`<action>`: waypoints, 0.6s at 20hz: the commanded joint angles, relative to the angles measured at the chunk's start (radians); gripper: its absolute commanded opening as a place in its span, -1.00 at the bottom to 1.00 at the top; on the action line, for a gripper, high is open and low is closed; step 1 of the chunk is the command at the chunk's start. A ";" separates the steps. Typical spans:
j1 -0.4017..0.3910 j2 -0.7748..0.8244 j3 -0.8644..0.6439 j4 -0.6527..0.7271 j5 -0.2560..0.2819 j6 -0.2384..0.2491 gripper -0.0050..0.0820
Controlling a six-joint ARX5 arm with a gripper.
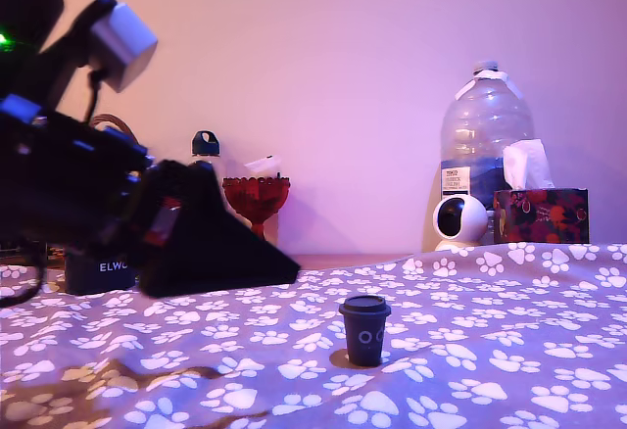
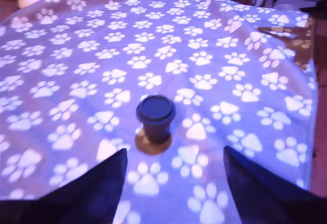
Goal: Pick the coffee capsule and then drop it inside the coffee cup in front of you
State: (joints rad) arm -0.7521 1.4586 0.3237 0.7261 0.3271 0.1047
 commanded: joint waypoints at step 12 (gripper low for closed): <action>-0.004 0.125 0.285 -0.377 0.005 0.061 0.34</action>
State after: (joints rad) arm -0.7521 1.5509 0.6022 0.3630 0.3317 0.1585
